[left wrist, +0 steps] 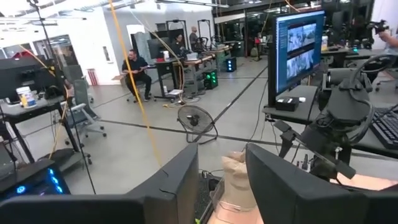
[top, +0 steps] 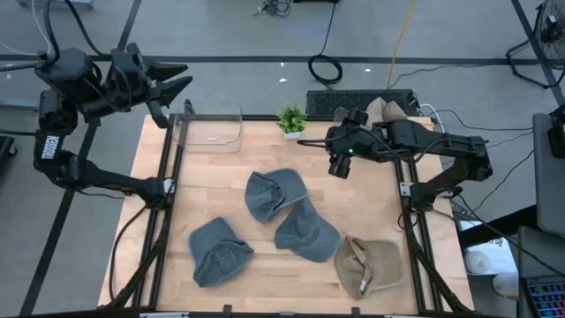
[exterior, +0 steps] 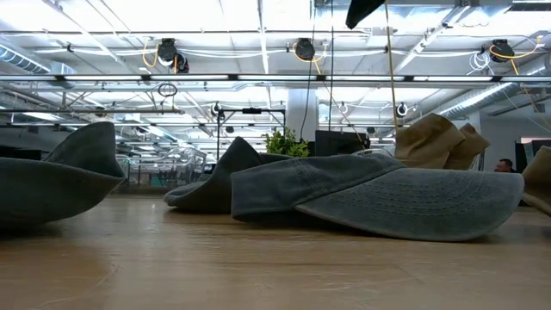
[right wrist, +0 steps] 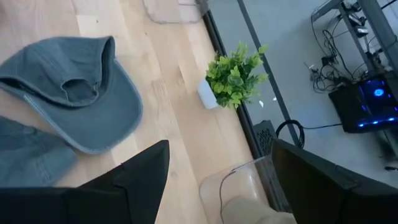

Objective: Pick & Place hat
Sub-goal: Put the brown cap into the right transparent bin

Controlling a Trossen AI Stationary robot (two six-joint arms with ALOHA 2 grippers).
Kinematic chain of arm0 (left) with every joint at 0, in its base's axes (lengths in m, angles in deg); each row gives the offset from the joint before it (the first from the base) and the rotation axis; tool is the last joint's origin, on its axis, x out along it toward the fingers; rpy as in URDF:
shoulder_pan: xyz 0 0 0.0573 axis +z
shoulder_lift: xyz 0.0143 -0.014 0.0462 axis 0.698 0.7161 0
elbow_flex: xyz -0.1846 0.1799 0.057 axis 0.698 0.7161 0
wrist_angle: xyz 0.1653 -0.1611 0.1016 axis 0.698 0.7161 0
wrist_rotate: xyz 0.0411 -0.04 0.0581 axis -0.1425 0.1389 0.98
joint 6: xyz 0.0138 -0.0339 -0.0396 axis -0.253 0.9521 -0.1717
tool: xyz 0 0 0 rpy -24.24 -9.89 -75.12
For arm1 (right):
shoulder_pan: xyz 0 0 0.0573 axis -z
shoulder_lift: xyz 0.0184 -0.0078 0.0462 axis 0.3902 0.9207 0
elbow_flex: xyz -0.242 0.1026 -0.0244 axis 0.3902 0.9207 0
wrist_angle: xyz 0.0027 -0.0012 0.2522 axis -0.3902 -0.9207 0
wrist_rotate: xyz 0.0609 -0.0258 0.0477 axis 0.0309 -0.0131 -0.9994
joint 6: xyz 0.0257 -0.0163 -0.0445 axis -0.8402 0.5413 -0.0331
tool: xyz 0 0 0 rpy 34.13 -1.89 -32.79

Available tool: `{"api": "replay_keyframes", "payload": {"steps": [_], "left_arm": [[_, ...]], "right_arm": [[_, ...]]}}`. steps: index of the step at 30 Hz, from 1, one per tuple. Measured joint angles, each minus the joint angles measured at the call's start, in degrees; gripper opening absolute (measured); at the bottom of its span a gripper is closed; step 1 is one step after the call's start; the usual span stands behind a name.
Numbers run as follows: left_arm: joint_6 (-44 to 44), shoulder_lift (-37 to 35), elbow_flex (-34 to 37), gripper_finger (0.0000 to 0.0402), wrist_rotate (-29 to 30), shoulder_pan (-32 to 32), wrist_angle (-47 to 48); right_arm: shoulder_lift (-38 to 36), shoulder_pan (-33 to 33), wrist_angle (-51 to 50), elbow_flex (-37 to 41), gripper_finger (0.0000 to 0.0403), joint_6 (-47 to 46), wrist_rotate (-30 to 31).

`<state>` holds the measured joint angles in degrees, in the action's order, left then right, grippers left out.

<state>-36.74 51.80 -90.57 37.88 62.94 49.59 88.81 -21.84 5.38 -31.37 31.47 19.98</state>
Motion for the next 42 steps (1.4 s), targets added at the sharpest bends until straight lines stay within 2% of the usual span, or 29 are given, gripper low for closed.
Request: {"api": "replay_keyframes", "payload": {"steps": [4, 7, 11, 18, 20, 24, 34, 37, 42], "left_arm": [[-0.2, -0.7, 0.0, 0.0180, 0.2, 0.0, 0.2], [-0.3, -1.5, 0.0, 0.0216, 2.2, 0.0, 0.4], [-0.7, -1.9, 0.0, 0.0255, 5.3, 0.0, 3.0], [0.3, -1.7, 0.0, 0.0297, 5.6, 0.0, 5.8], [0.8, -1.7, 0.0, 0.0303, 5.6, 0.0, 6.6], [1.1, -1.8, 0.0, 0.0307, 5.6, 0.0, 8.8], [1.5, -1.8, 0.0, 0.0290, 4.5, 0.0, 12.2], [1.6, -1.8, 0.0, 0.0293, 4.5, 0.0, 12.2], [2.8, -1.8, 0.0, 0.0307, 4.4, 0.0, 12.2]], "right_arm": [[-0.4, 0.0, -2.3, 0.0, 0.0272, -1.3, -0.3], [-0.4, 0.0, -6.3, 0.0, 0.0272, -1.3, -3.3], [0.3, 0.3, -13.6, 0.0, 0.0272, -1.1, -9.2], [4.1, 2.1, -21.9, 0.1, 0.0272, 0.0, -21.4], [4.4, 2.3, -21.8, 0.1, 0.0272, 0.2, -23.8], [4.3, 2.2, -21.7, 0.1, 0.0272, 0.8, -24.4], [4.3, -0.2, -21.7, 0.1, 0.0272, 1.0, -31.7], [4.5, -1.3, -21.6, 2.6, 0.0281, 0.9, -34.0], [4.5, -3.8, -21.9, 11.0, 0.0319, -2.5, -41.1]]}}
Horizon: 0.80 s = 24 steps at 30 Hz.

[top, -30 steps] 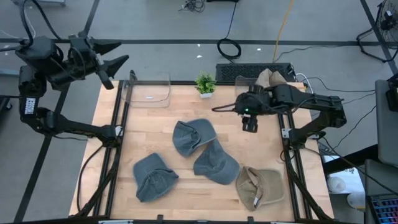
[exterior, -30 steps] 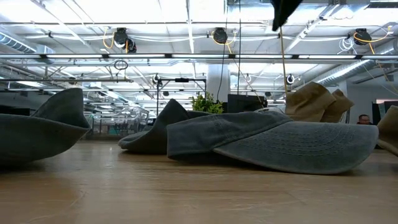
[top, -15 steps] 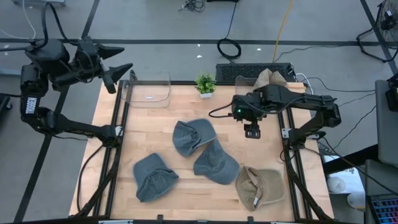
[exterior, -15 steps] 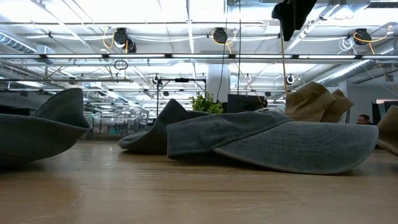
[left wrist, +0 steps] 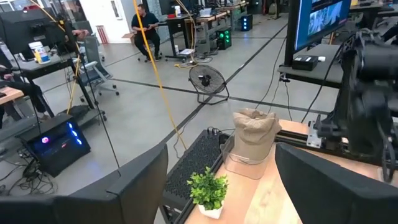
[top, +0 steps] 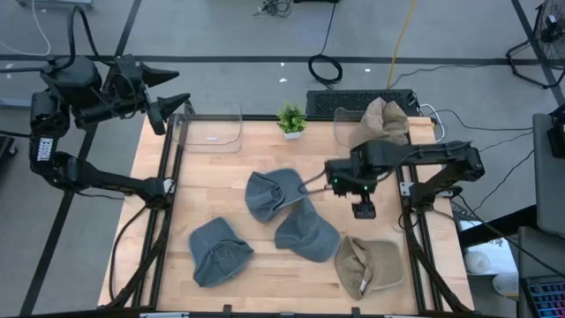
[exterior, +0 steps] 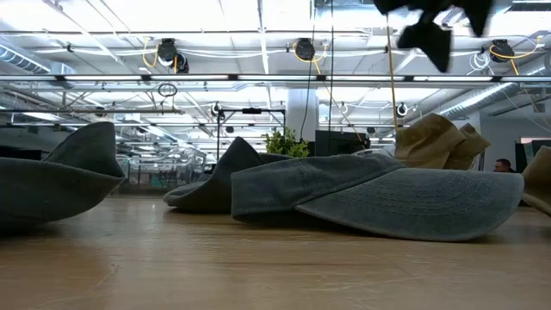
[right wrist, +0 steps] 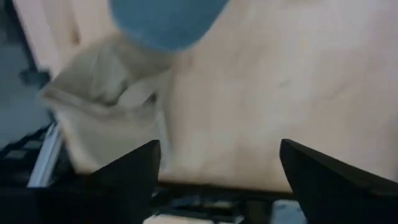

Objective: Pick & Place hat
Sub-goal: Put the brown cap into the right transparent bin

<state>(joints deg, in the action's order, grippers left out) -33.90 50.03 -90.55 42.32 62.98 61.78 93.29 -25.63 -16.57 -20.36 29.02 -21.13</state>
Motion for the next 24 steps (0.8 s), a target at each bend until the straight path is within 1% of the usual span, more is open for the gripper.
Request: {"api": "replay_keyframes", "payload": {"steps": [5, 10, 13, 18, 23, 24], "left_arm": [[0.2, 0.0, 0.0, 0.0320, 0.0, 0.0, 0.0], [0.0, 0.0, 0.0, 0.0319, -0.2, 0.0, 0.0], [0.2, 0.0, 0.0, 0.0315, -1.6, 0.0, 0.0], [0.3, 0.0, 0.0, 0.0319, -1.7, 0.0, 0.1], [0.0, 0.0, 0.0, 0.0319, -1.7, 0.0, 0.2], [0.0, 0.0, 0.0, 0.0317, -1.7, 0.0, 0.3]], "right_arm": [[0.0, -3.0, 0.3, 8.9, 0.0353, -0.4, -5.4], [-2.2, -5.6, 3.0, 17.5, 0.0355, 0.9, -9.8], [-5.0, -7.3, 8.2, 23.0, 0.0354, -1.1, -11.2], [-8.1, -9.1, 16.9, 29.8, 0.0355, -4.1, -11.4], [-8.6, -10.2, 19.0, 34.6, 0.0355, -5.7, -11.7], [-8.6, -10.5, 19.2, 35.6, 0.0355, -5.7, -12.5]]}}
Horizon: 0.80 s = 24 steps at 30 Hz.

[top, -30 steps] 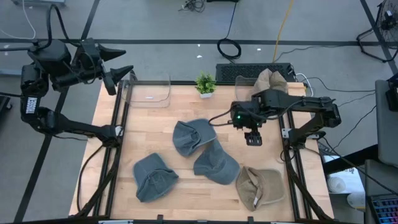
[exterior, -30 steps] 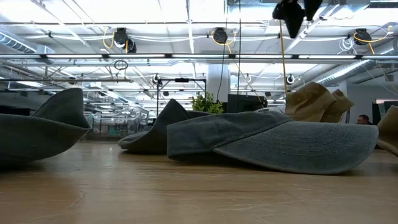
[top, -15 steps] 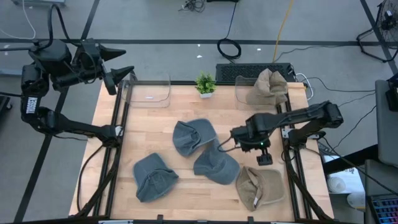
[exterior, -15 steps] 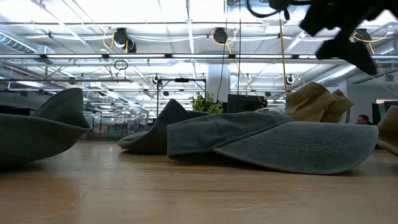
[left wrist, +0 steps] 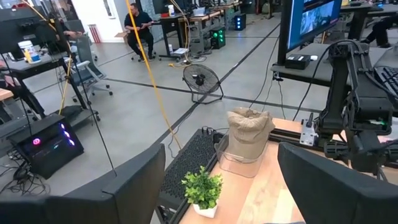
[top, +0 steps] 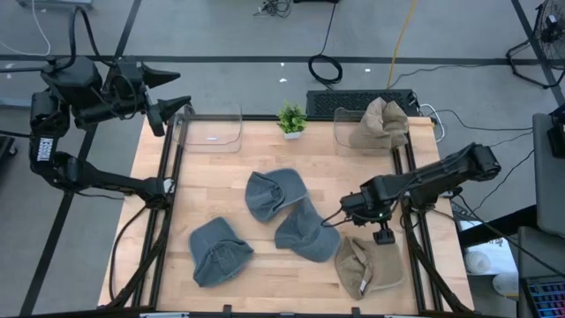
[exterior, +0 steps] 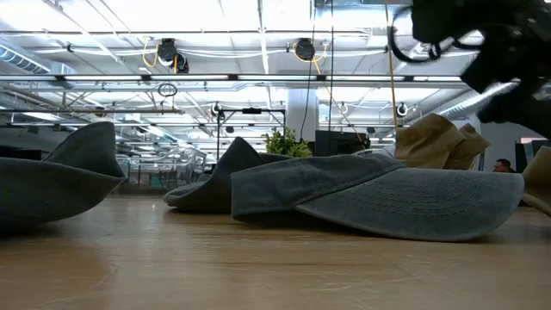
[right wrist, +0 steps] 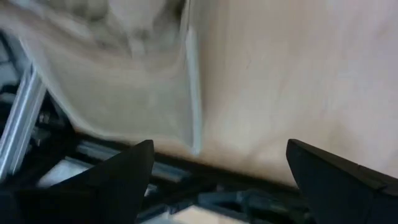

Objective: Pick & Place hat
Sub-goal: Put the brown cap into the right transparent bin

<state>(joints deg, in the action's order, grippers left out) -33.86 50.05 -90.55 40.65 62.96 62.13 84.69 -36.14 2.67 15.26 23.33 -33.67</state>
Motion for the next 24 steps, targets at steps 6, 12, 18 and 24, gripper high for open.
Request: {"api": "replay_keyframes", "payload": {"steps": [6, 12, 18, 24], "left_arm": [[0.8, 0.0, 0.0, 0.0316, 0.0, 0.0, 1.0], [2.0, 0.0, 0.0, 0.0319, 0.0, 0.0, 2.3], [2.4, 0.0, 0.0, 0.0306, 0.1, 0.0, 2.4], [2.4, 0.0, 0.0, 0.0293, 0.1, 0.0, 2.3]], "right_arm": [[0.0, -2.8, 7.9, 4.8, 0.0355, -2.9, -4.9], [0.0, -5.1, 19.6, 8.4, 0.0354, -6.3, -4.5], [0.0, -5.7, 24.0, 11.5, 0.0335, -7.3, -3.2], [0.0, -5.7, 24.3, 11.5, 0.0247, -7.4, -3.4]]}}
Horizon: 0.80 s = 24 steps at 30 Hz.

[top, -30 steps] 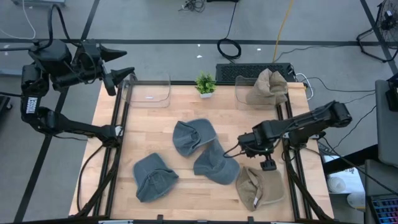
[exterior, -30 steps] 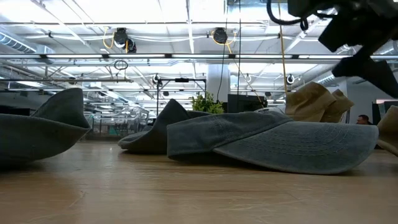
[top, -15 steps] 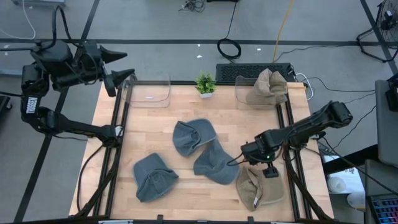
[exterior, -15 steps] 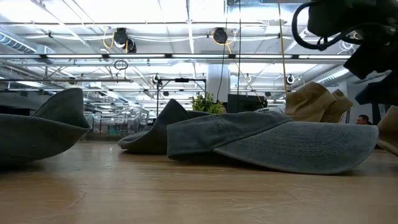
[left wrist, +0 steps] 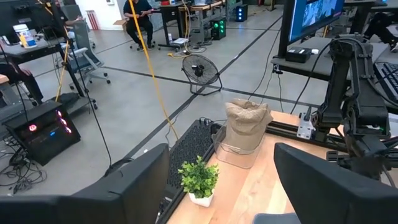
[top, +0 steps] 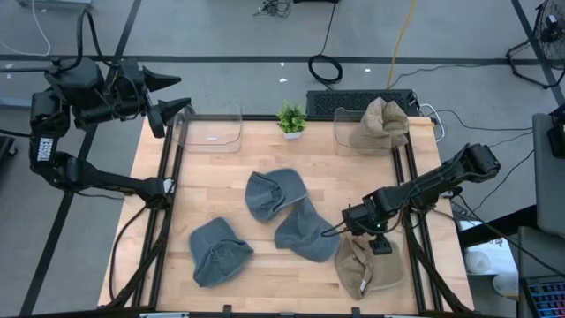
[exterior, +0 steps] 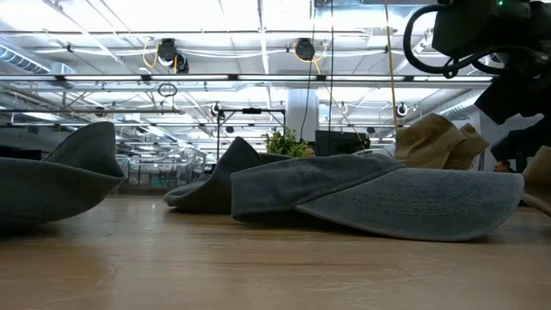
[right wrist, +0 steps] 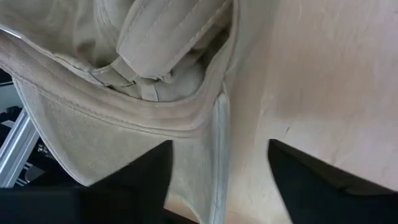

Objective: Pick & Place hat
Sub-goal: Put the brown cap into the right transparent bin

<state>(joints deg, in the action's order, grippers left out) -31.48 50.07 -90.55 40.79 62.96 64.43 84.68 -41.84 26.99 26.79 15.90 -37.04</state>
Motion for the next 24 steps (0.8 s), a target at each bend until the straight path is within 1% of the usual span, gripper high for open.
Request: {"api": "replay_keyframes", "payload": {"steps": [3, 5, 9, 10, 14, 18, 21, 24], "left_arm": [[0.0, 0.0, 0.0, 0.0286, 0.0, 0.0, 0.0], [-0.5, 0.0, 0.0, 0.0282, 0.1, 0.0, 0.0], [-1.1, 0.0, 0.0, 0.0271, 0.1, 0.0, -0.1], [-1.1, 0.0, 0.0, 0.0269, 0.1, 0.0, -0.1], [-1.1, 0.0, 0.0, 0.0258, 0.1, 0.0, -0.1], [-1.2, 0.1, 0.0, 0.0251, 0.1, 0.0, -0.2], [-1.4, 0.1, 0.0, 0.0253, 0.1, 0.0, -0.2], [-1.7, 0.1, 0.0, 0.0258, 0.1, 0.0, -0.2]], "right_arm": [[0.0, 0.0, 0.2, 0.0, 0.0183, -0.1, -0.1], [0.0, 0.0, 0.0, 0.0, 0.0135, -0.1, -1.3], [-0.1, 0.0, -0.8, 0.0, 0.0030, -0.5, -3.0], [-0.3, 0.0, -0.9, 0.0, 0.0016, -0.5, -3.1], [-2.2, 0.0, -1.7, 0.0, 0.0006, -0.3, -3.3], [-6.2, 0.1, -5.1, 0.0, 0.0004, -0.4, -8.2], [-10.6, 0.1, -7.7, 0.0, 0.0003, -3.2, -12.5], [-15.8, 0.1, -9.3, 0.0, 0.0002, -7.0, -14.6]]}}
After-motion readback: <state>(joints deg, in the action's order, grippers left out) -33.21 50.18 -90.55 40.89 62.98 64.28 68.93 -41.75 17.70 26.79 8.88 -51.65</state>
